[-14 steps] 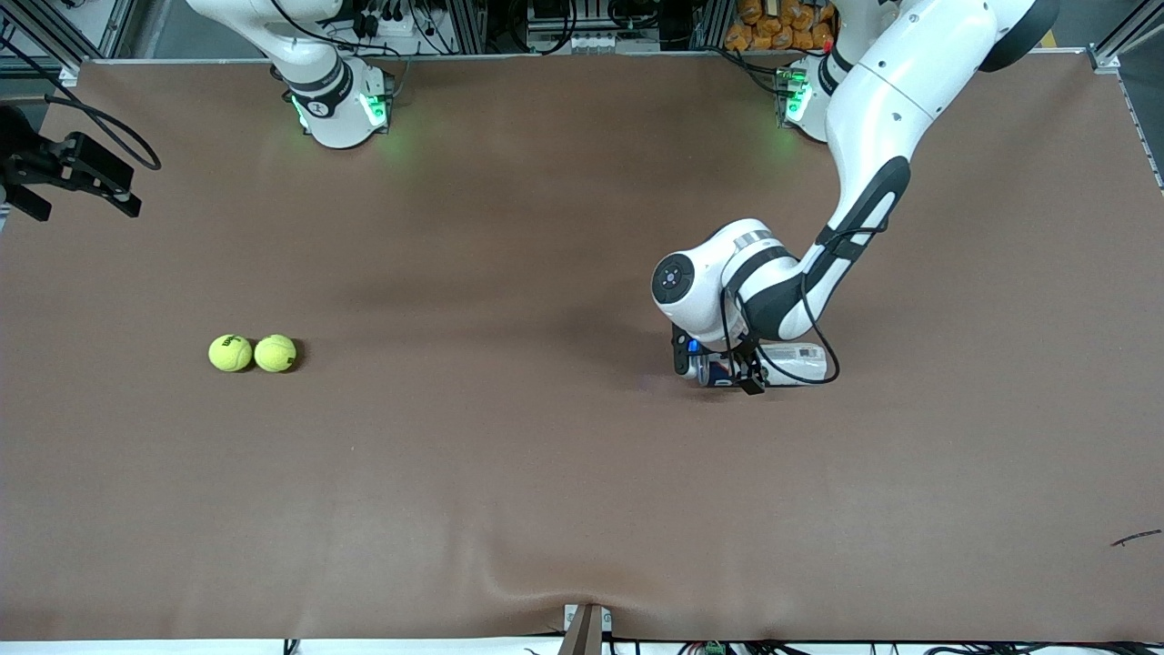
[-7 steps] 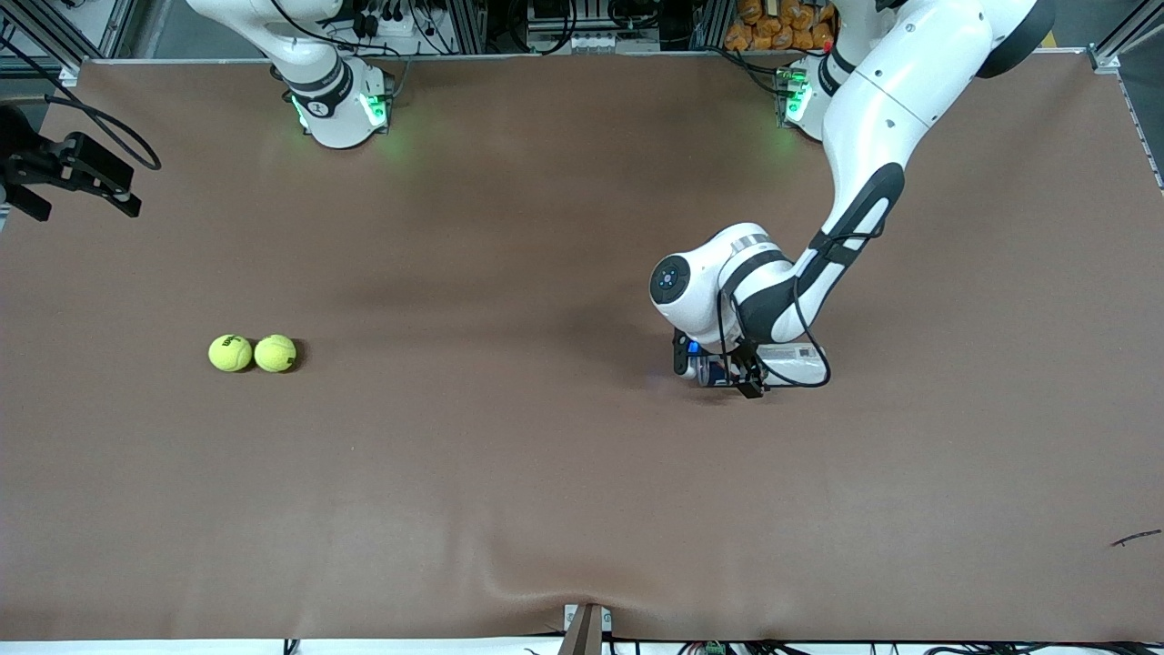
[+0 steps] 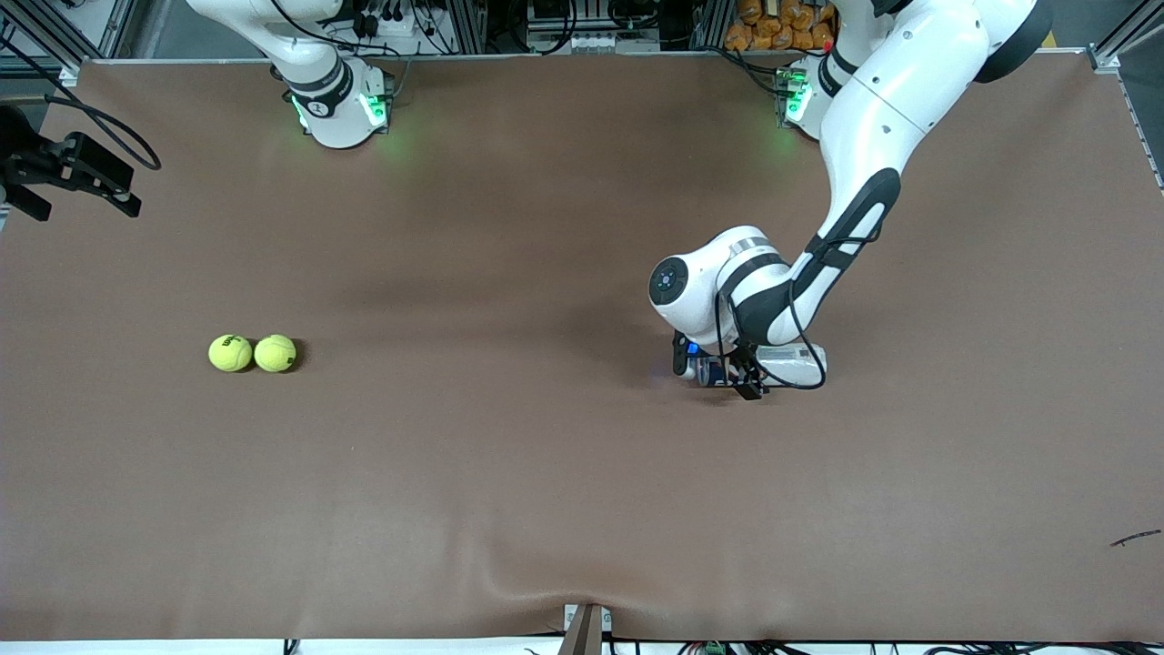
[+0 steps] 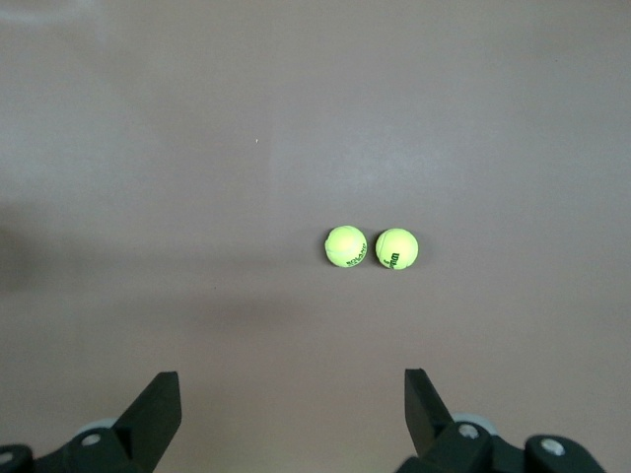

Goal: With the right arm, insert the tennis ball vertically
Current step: 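Grasp the can with the left gripper and tilt it upright, then carry the upright can toward the balls while the right gripper reaches them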

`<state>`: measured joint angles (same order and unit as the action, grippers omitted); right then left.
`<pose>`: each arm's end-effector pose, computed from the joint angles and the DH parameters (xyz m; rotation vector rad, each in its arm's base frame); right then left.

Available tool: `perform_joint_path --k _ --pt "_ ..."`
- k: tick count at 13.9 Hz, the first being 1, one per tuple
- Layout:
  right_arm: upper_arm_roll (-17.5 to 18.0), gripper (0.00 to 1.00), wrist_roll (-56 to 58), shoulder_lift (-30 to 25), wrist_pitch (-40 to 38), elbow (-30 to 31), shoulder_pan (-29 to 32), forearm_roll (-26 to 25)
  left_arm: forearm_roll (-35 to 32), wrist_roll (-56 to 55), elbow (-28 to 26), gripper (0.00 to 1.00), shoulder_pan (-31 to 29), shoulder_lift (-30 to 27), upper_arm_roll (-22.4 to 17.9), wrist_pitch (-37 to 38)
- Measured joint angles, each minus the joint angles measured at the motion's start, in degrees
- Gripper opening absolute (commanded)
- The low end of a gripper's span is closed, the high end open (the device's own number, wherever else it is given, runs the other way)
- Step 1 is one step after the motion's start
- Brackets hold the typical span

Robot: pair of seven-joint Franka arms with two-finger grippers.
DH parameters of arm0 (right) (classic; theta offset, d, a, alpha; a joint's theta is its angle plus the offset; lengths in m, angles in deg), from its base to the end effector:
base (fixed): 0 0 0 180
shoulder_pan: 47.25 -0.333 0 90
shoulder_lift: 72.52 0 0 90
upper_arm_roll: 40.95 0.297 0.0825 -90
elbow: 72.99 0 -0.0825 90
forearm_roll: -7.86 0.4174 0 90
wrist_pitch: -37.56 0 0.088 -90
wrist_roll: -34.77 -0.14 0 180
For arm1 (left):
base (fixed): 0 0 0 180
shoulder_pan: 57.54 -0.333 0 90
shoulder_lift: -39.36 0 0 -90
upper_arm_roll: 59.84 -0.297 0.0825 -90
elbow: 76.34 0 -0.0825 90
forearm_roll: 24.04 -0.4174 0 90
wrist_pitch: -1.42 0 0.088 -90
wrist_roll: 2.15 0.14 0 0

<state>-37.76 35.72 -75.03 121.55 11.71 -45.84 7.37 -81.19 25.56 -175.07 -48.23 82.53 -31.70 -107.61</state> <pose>0.5639 0.0170 0.6346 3.1297 0.0729 0.0492 0.5538 -0.3123 0.1021 -1.7449 1.8991 0.4588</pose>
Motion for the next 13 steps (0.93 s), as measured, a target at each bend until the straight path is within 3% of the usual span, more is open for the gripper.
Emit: perform_joint_path --k 3,13 --pt "0.0 1.00 0.0 0.0 0.0 0.0 0.0 0.0 -0.4 0.0 0.2 0.86 0.0 0.3 0.0 -0.1" --pt "0.0 1.00 0.4 0.1 -0.1 0.3 0.0 0.0 0.2 0.1 3.0 0.79 0.4 0.4 1.0 -1.2"
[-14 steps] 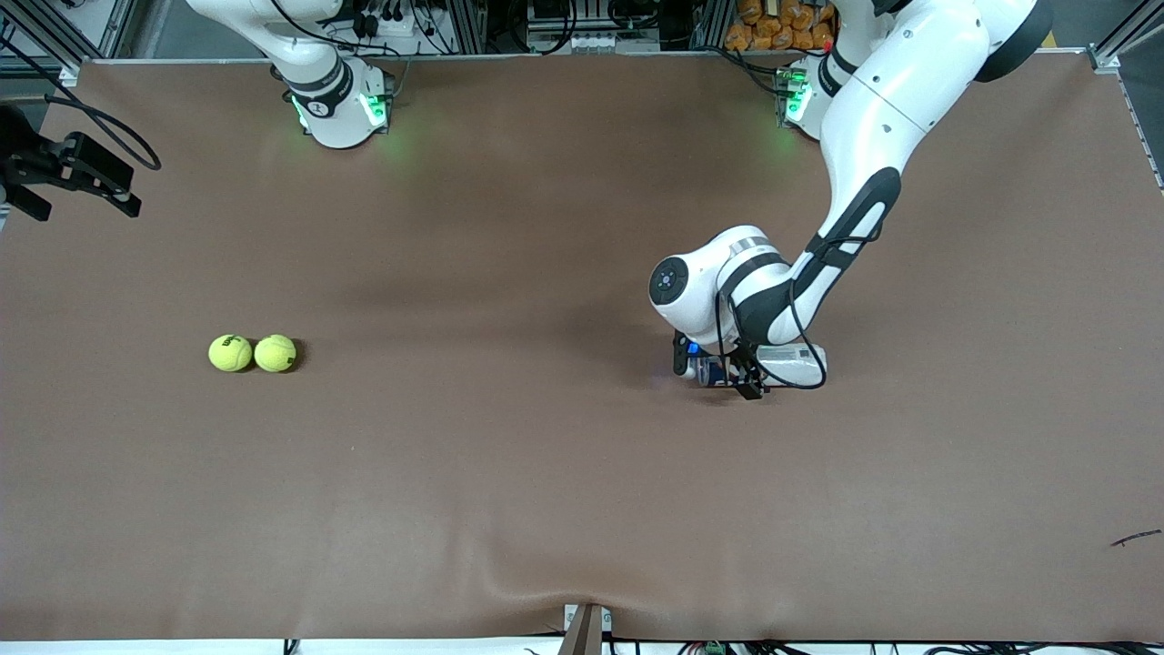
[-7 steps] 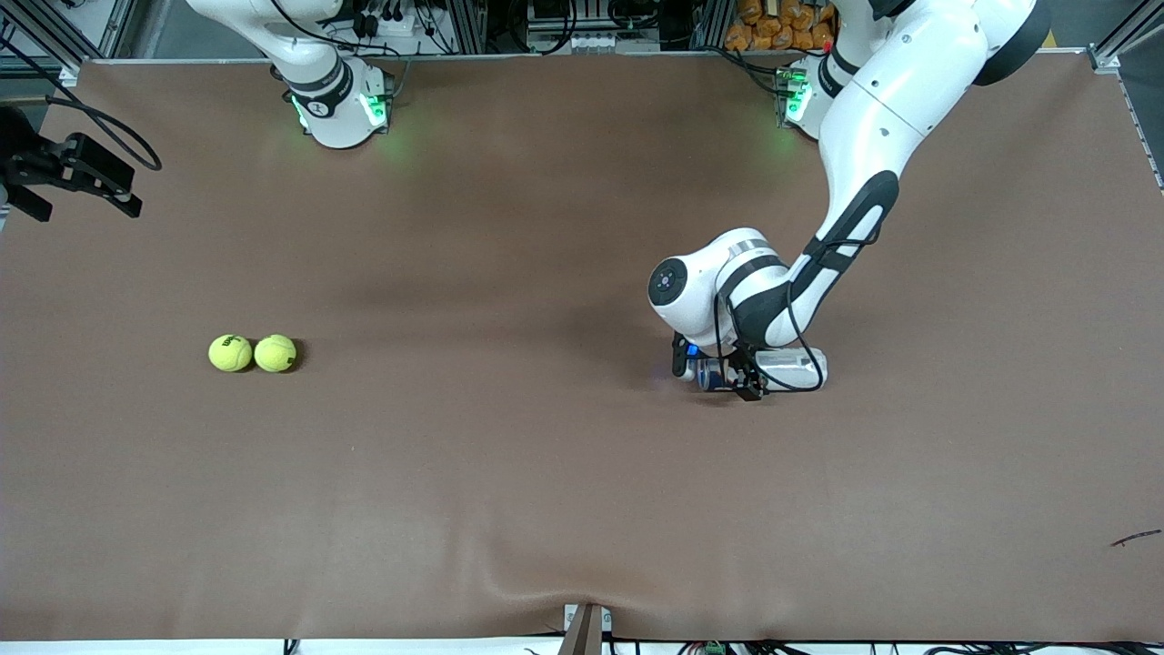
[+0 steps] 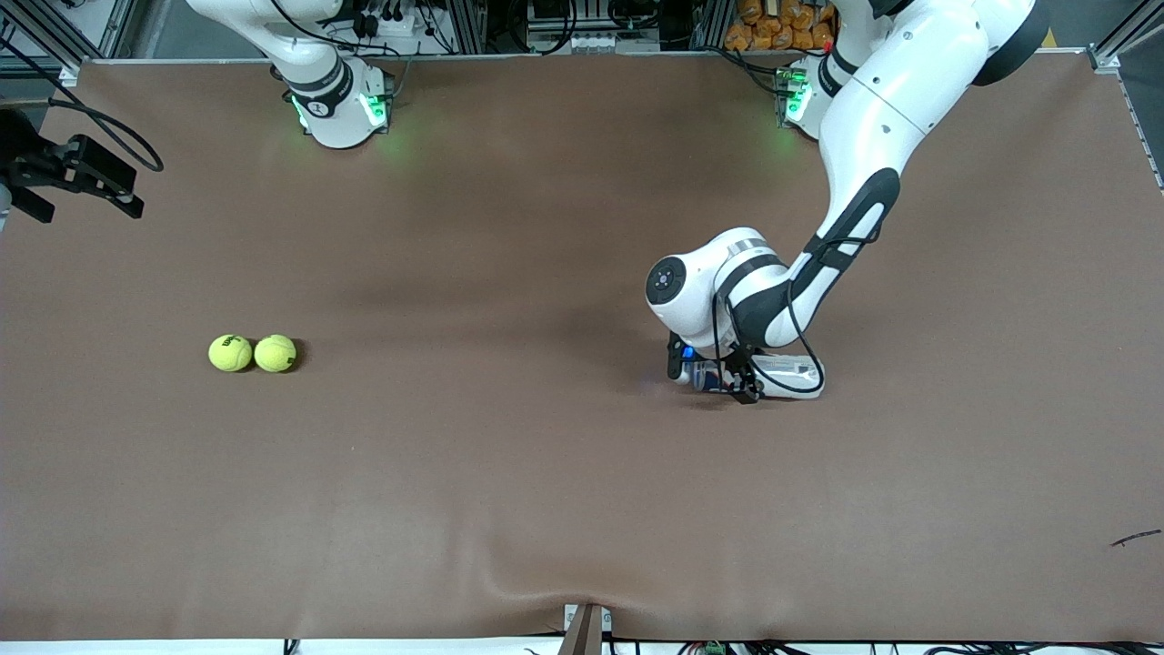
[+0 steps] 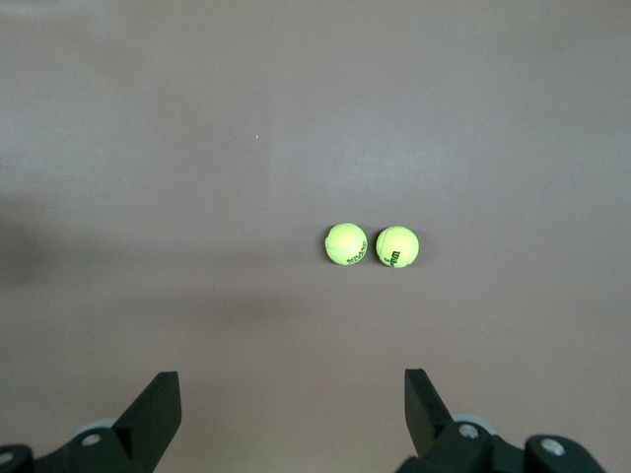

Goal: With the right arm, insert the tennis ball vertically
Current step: 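Carry the upright can toward the balls while the right gripper reaches them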

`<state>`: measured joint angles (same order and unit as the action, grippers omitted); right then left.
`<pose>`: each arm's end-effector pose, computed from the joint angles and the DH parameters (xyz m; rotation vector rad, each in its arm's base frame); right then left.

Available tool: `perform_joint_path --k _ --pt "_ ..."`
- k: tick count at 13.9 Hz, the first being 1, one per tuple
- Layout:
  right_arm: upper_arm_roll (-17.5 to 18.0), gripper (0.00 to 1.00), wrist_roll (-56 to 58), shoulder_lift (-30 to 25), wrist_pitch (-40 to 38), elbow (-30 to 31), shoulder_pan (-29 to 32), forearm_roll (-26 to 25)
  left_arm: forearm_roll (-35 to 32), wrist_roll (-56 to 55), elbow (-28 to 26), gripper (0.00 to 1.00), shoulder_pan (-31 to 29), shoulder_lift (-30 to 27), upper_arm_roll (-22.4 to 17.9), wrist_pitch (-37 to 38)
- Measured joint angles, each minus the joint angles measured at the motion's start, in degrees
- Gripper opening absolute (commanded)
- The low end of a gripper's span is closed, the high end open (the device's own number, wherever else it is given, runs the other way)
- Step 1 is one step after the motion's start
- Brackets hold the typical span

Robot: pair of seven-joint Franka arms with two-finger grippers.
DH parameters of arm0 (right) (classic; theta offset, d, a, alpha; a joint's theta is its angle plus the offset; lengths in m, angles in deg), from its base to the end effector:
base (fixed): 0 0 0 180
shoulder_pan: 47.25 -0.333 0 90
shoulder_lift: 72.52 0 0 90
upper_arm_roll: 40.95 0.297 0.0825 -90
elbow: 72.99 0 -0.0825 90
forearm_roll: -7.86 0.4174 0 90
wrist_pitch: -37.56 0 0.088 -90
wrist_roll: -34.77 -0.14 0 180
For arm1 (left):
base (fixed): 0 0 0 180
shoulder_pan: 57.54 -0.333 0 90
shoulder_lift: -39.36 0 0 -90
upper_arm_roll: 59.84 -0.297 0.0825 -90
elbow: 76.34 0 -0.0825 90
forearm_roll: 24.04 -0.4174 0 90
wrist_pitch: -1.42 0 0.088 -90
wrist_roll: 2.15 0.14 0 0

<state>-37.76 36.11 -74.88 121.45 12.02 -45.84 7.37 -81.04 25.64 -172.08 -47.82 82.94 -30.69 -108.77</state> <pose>0.5644 0.0169 0.6303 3.1296 0.0836 0.0338 0.5666 -0.3337 0.1200 -1.7666 1.9103 0.3717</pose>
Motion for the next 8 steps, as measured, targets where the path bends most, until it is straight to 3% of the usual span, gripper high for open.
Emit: perform_joint_path --k 8 --pt "-0.1 1.00 0.0 0.2 0.0 0.2 0.1 0.0 9.2 0.0 9.4 0.79 5.6 0.0 2.1 -0.2"
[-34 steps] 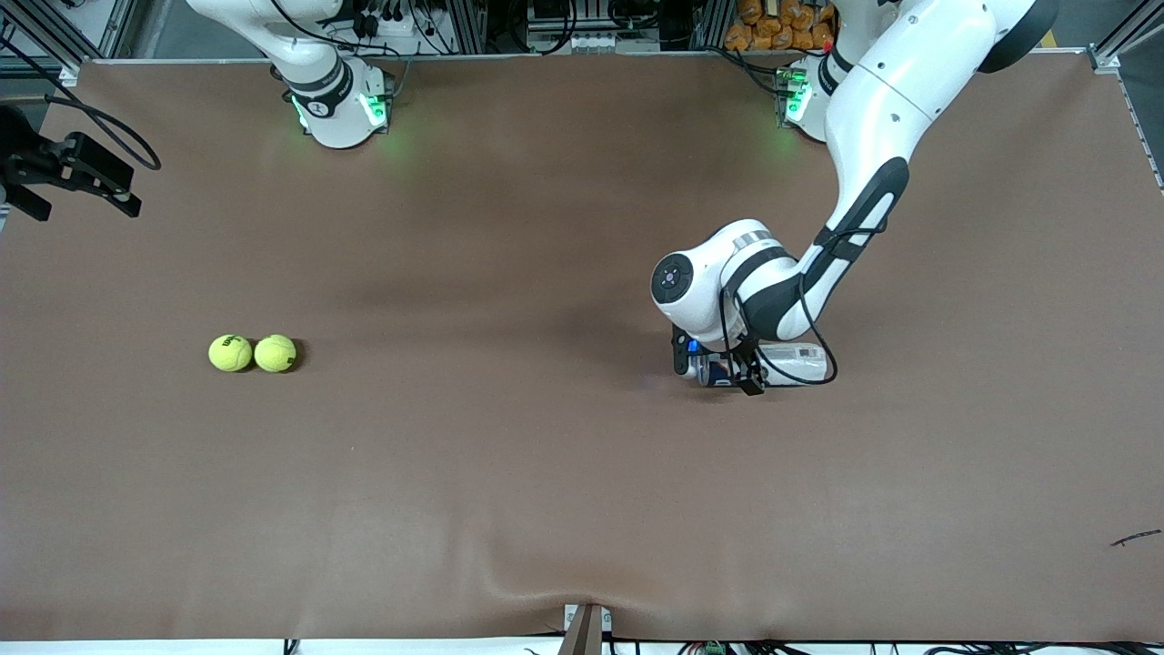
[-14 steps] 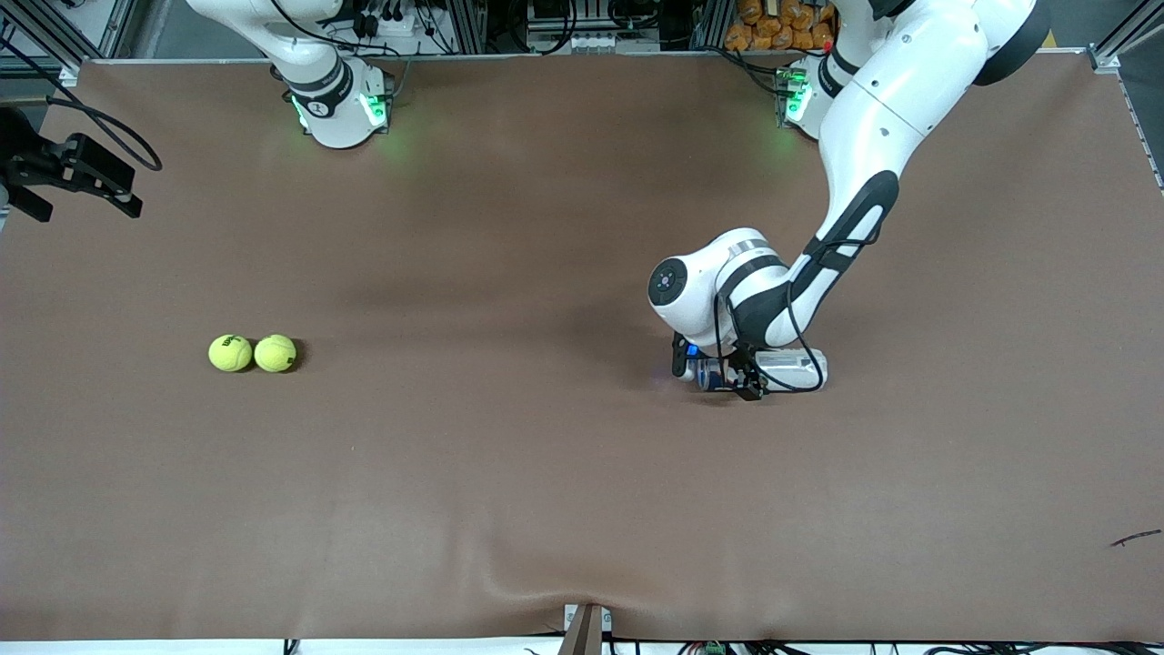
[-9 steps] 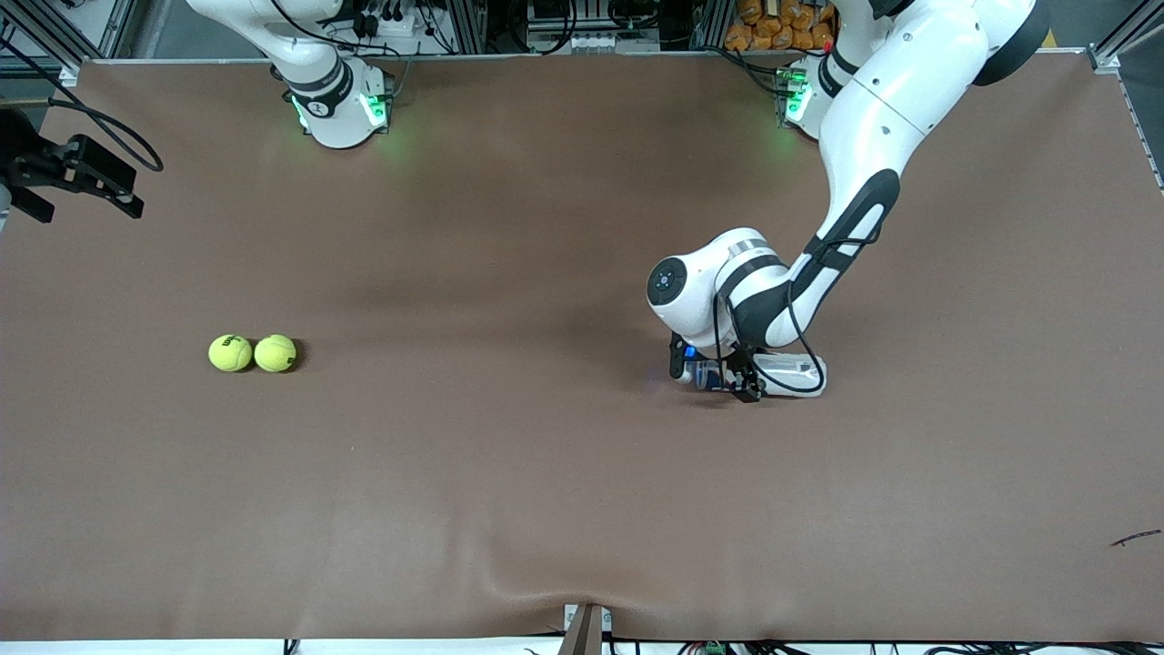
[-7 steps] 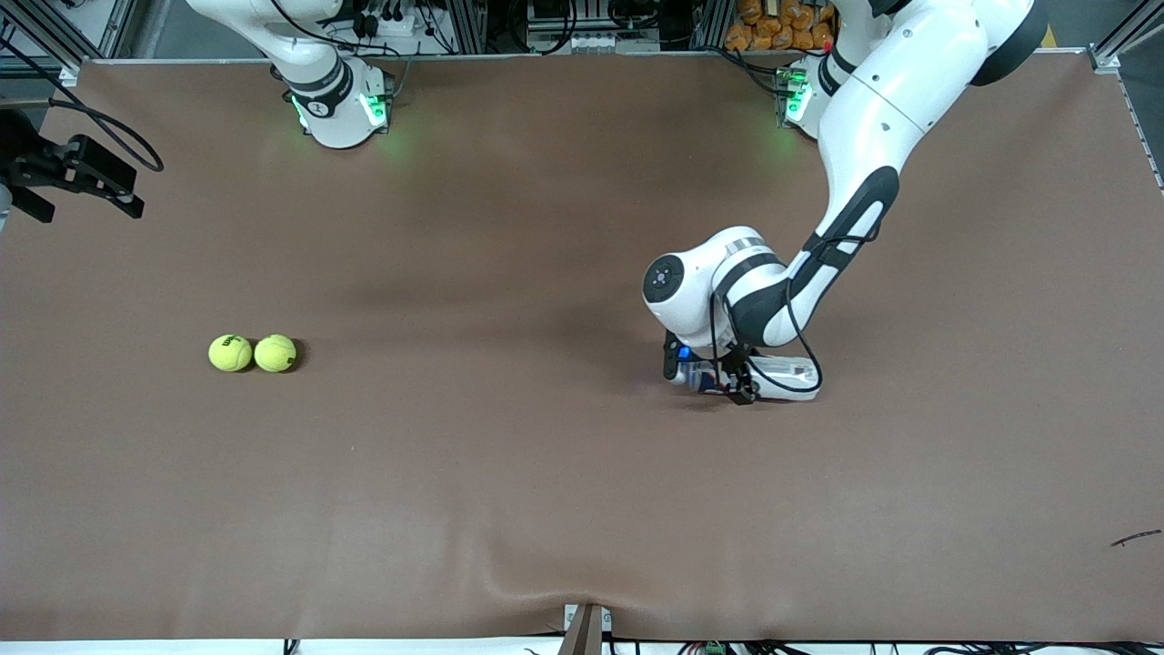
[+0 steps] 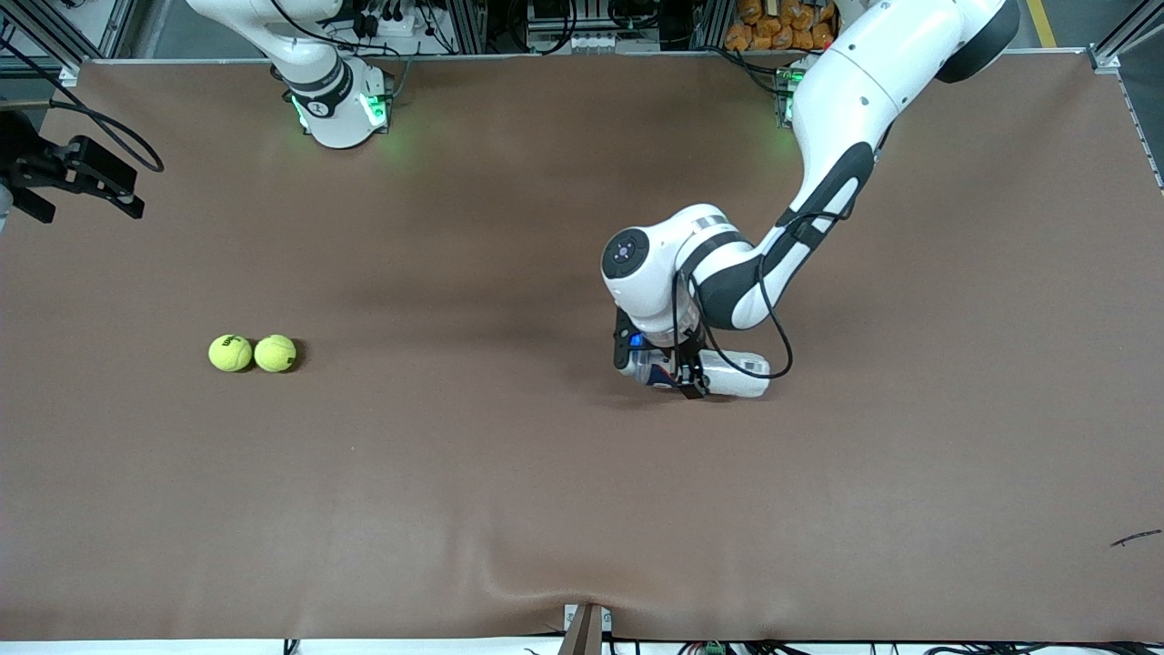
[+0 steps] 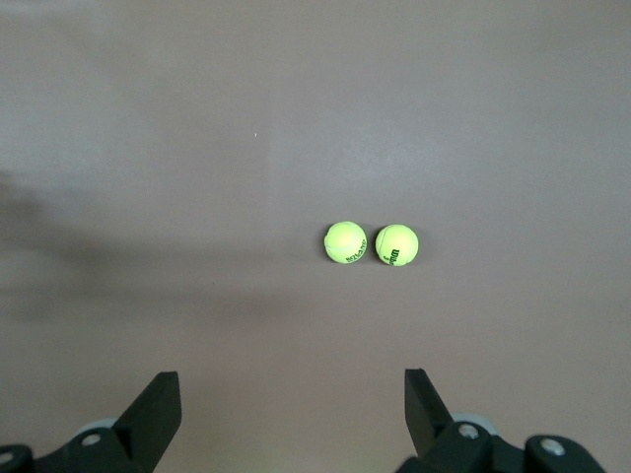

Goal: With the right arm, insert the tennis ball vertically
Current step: 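Carry the upright can toward the balls while the right gripper reaches them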

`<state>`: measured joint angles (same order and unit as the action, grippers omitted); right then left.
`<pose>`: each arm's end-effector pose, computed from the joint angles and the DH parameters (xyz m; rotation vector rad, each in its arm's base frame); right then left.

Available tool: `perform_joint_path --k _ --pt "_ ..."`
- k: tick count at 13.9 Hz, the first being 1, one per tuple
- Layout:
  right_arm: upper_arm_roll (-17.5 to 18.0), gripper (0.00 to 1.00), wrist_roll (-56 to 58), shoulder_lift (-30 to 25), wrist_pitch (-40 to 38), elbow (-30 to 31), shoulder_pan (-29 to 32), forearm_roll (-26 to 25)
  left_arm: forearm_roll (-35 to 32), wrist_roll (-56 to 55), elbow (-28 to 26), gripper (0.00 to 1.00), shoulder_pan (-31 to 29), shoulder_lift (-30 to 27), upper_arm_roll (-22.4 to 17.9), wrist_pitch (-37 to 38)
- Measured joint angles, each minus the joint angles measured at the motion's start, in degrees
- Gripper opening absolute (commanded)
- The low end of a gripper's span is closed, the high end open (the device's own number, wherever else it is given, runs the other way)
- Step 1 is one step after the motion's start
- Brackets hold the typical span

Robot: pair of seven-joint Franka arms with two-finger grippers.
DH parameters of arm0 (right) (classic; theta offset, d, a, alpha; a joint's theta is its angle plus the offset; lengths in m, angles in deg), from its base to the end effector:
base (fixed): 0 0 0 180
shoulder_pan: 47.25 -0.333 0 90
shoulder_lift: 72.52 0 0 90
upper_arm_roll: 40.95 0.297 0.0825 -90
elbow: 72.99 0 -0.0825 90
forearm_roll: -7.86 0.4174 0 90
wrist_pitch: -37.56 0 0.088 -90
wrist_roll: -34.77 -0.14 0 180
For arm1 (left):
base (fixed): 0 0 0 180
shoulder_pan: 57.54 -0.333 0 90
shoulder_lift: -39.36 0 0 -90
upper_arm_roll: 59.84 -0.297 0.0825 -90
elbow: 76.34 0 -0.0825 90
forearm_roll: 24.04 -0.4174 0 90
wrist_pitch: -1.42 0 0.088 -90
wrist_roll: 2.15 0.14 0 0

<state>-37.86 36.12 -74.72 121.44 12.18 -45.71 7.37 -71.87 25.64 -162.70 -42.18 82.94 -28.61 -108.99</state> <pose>0.5652 0.0146 0.6273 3.1300 0.0777 0.0248 0.5638 -0.4271 0.1868 -1.9148 1.9650 0.1812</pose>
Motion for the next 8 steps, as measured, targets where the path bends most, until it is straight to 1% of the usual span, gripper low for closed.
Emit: perform_joint_path --k 2,3,8 --pt "0.0 1.00 0.1 0.9 0.1 0.1 0.4 -0.2 2.7 0.0 2.2 0.79 0.0 0.0 1.8 -2.0" --pt "-0.1 1.00 0.1 2.0 0.3 0.2 0.5 -0.5 4.3 0.0 2.9 0.78 0.1 0.0 2.4 -4.9" --pt "-0.4 1.00 0.4 11.1 4.8 0.7 0.9 -0.9 16.3 -0.2 3.2 0.78 2.1 0.2 2.8 -26.3"
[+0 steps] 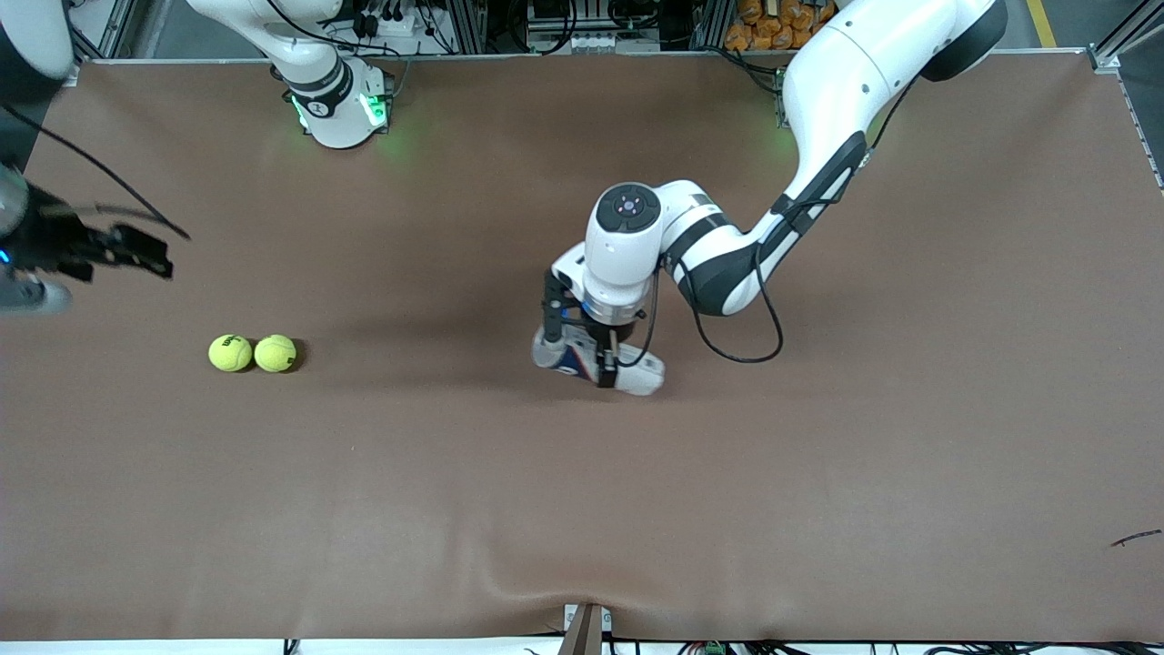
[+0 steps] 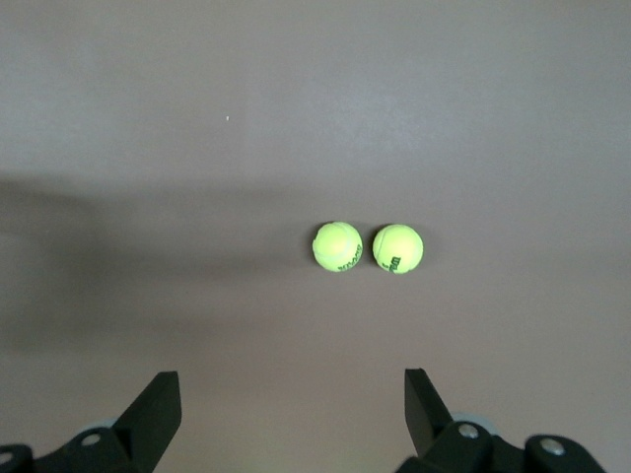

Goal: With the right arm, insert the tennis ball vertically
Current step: 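Carry the upright can toward the balls while the right gripper reaches them, then grasp one tennis ball with the right gripper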

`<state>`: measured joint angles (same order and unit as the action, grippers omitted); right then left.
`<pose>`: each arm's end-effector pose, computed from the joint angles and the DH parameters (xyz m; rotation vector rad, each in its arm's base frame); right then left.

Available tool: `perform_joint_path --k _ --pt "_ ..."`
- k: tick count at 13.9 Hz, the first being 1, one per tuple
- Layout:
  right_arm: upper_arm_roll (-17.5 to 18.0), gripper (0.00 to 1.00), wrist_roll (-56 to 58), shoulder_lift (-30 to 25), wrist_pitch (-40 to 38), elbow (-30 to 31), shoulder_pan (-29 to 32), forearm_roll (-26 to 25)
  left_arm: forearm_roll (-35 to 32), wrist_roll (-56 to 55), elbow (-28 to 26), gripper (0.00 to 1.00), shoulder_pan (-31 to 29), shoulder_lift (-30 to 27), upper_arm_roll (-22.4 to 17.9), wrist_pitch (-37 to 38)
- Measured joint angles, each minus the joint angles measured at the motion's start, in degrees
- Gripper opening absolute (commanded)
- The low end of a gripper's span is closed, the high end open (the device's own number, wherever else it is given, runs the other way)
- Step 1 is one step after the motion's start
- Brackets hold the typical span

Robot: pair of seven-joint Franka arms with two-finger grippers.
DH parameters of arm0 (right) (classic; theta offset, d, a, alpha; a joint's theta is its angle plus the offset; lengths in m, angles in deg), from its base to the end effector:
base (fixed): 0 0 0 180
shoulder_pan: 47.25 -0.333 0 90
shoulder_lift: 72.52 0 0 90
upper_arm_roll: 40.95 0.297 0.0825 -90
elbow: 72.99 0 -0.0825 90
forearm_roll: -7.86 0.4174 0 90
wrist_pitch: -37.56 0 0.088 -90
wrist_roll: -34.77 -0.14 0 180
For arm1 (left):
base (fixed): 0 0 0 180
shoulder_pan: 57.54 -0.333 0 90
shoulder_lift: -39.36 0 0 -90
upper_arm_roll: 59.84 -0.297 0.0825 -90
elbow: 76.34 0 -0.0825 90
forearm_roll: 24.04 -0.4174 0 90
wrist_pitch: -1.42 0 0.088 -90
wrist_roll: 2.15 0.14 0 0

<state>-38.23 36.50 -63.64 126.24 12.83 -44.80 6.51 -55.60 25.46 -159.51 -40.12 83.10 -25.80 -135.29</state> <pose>0.6229 -0.0021 0.5134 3.1219 0.0553 -0.1642 0.5512 -0.5406 0.2573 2.2311 -2.1446 0.4987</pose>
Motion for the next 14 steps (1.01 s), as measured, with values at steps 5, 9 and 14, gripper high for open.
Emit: perform_joint_path --k 5,9,14 --pt "0.1 1.00 1.1 9.3 3.9 0.7 0.6 -0.6 7.7 -0.7 -0.3 0.77 2.9 2.3 0.0 -21.2" --pt "0.6 1.00 6.9 14.2 9.6 3.3 0.2 -4.1 9.0 -3.0 -0.8 0.76 6.3 12.1 -0.8 -47.2" --pt "0.1 1.00 19.8 14.6 23.4 15.5 2.7 -4.7 10.2 -3.1 0.0 0.76 6.1 16.1 -0.7 -52.4"
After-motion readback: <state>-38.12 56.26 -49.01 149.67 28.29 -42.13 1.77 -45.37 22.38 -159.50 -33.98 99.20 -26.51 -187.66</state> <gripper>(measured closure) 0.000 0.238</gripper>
